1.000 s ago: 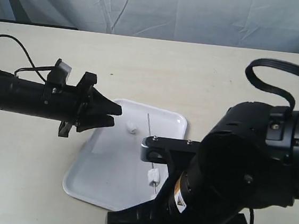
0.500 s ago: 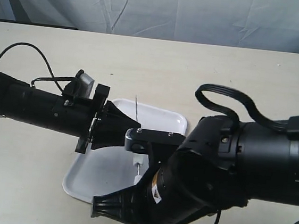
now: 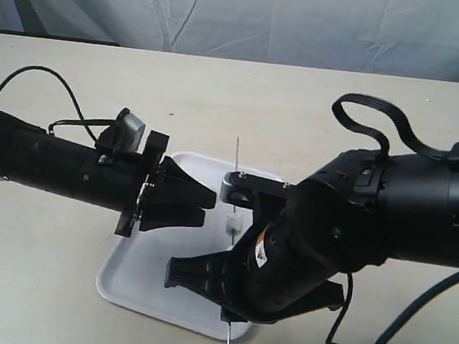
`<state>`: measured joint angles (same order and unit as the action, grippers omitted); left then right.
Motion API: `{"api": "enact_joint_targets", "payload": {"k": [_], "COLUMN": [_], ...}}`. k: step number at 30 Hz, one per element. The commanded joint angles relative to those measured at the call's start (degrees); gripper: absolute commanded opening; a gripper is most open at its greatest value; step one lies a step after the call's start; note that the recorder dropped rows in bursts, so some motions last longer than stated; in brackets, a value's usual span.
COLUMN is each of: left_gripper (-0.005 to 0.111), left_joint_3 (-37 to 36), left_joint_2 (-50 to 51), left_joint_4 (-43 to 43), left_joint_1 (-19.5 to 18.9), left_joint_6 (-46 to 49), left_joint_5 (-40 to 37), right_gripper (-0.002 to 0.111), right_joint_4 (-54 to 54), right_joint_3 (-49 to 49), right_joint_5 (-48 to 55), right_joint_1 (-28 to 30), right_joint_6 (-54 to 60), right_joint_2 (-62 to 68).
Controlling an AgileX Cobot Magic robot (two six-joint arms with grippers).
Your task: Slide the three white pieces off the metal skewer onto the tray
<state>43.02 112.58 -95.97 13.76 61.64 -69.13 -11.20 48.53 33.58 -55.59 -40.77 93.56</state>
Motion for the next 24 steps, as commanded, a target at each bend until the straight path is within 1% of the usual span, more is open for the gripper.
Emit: {"api": "enact_joint_targets", "payload": {"k": [1, 4, 11, 15, 24], "left_gripper": [0.039, 0.039, 0.039, 0.039, 0.039], "left_joint_3": [-0.4, -0.4, -0.4, -0.4, -0.2], "left_joint_2": [0.1, 0.1, 0.1, 0.1, 0.1], "left_joint_4": [0.1, -0.1, -0.3, 1.6, 1.4], "left_joint_1": [2.3, 3.4, 3.5, 3.5, 3.5], "left_joint_6": [0.0, 0.0, 0.3, 0.2, 0.1], "left_joint_5": [-0.8, -0.8, -0.8, 0.3, 0.9], "right_gripper": [-0.001, -0.001, -0.001, -0.001, -0.001], "right_joint_4": [-3.1, -5.7, -8.6, -8.6, -9.9], "right_joint_3": [-0.2, -0.2, -0.2, -0.2, -0.1], "right_joint_5": [-4.4, -4.8, -4.0, -4.0, -2.8], "right_joint_1": [0.3, 0.3, 0.3, 0.3, 0.3], "right_joint_6": [0.7, 2.8, 5.4, 5.6, 5.6], "right_joint_2": [-0.1, -0.1, -0.1, -1.4, -3.3]}}
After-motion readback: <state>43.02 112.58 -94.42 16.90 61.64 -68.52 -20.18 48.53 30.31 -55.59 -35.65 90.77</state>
